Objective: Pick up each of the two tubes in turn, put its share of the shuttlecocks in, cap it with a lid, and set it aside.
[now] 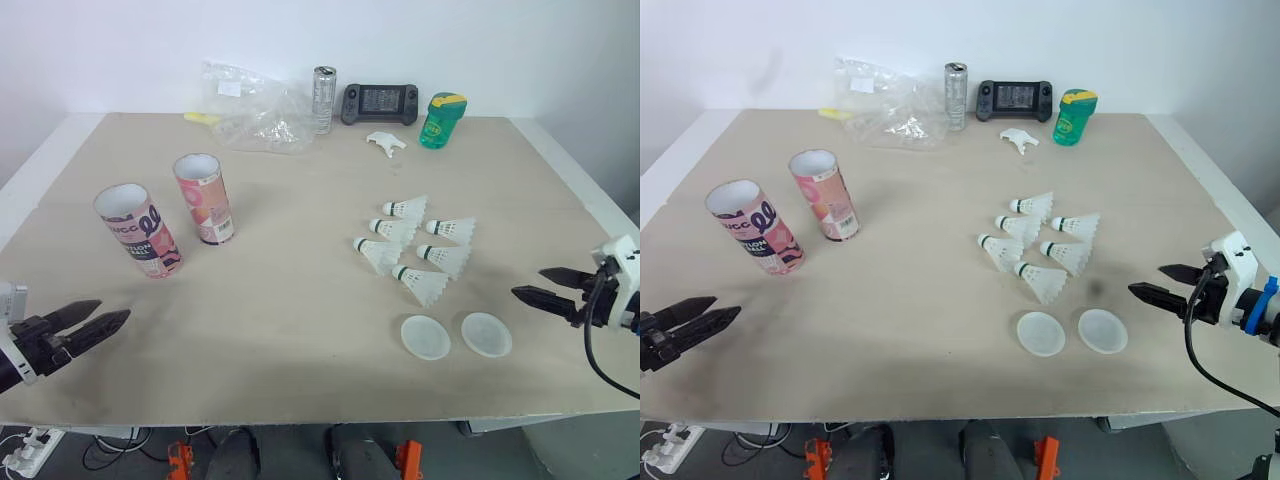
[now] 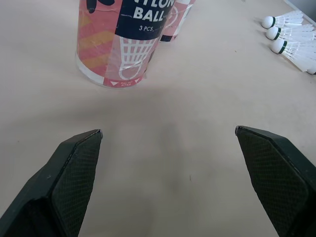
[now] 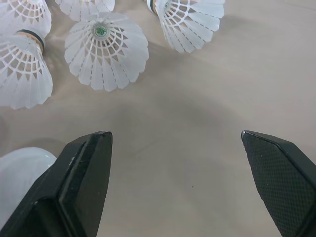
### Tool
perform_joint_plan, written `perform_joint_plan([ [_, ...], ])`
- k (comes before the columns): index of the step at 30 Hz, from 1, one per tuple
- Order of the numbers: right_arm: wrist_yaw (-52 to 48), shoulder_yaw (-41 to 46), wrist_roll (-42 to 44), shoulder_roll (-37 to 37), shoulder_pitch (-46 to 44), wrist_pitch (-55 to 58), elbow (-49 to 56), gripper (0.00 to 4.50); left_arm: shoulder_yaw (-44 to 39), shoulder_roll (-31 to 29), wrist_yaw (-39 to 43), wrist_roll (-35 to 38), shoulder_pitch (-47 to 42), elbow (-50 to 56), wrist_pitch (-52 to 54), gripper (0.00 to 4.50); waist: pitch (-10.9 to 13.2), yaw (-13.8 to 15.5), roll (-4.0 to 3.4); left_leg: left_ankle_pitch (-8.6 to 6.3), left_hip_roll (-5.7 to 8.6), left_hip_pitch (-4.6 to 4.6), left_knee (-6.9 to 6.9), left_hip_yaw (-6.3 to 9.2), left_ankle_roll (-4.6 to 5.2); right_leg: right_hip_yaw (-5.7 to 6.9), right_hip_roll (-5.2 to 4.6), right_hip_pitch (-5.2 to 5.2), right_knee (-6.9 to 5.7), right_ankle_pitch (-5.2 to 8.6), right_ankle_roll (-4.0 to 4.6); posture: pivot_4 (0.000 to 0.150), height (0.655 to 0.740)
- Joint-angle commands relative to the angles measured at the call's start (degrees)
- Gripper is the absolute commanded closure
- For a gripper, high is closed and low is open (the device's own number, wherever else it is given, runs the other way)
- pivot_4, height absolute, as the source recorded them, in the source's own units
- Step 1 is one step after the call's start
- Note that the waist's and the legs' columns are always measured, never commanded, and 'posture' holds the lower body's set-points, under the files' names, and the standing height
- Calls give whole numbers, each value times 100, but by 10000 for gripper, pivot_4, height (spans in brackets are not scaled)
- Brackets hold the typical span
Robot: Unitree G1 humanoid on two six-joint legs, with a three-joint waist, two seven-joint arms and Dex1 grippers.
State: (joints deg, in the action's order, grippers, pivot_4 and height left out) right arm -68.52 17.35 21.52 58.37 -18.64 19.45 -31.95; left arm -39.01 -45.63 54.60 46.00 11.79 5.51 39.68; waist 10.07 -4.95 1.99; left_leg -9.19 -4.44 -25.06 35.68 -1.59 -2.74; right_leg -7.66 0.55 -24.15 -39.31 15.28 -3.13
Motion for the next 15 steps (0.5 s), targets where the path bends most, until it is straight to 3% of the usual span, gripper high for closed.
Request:
perform_joint_plan([
  [1,8,80,87,-7,-226,15,178,290,-274,114,-264,-87,-554,-530,-535,0,-1,1,-3,0,0,1,2,0,0,0,0,1,0,-1,-2,1500,7236],
  [5,-47,119,450,-180,-544,391,850,290,-65,344,-36,-721,-438,-647,-1704,0,-3,-26,-9,3,0,0,10,-2,2,-7,4,2,-1,-12,-4,1500,7236],
  [10,107,59,1277,-578,-1066,1218,2345,290,315,437,347,-1019,-277,-745,-2320,0,0,-64,-13,2,-4,-3,3,-4,1,-10,6,-2,-1,-10,-5,1500,7236],
  [15,222,-1087,1475,-1250,-1136,1635,4141,290,703,496,435,-1265,-779,-1310,-2772,0,-9,-55,1,2,-11,-2,2,3,2,-1,11,-2,-2,-10,1,1500,7236],
])
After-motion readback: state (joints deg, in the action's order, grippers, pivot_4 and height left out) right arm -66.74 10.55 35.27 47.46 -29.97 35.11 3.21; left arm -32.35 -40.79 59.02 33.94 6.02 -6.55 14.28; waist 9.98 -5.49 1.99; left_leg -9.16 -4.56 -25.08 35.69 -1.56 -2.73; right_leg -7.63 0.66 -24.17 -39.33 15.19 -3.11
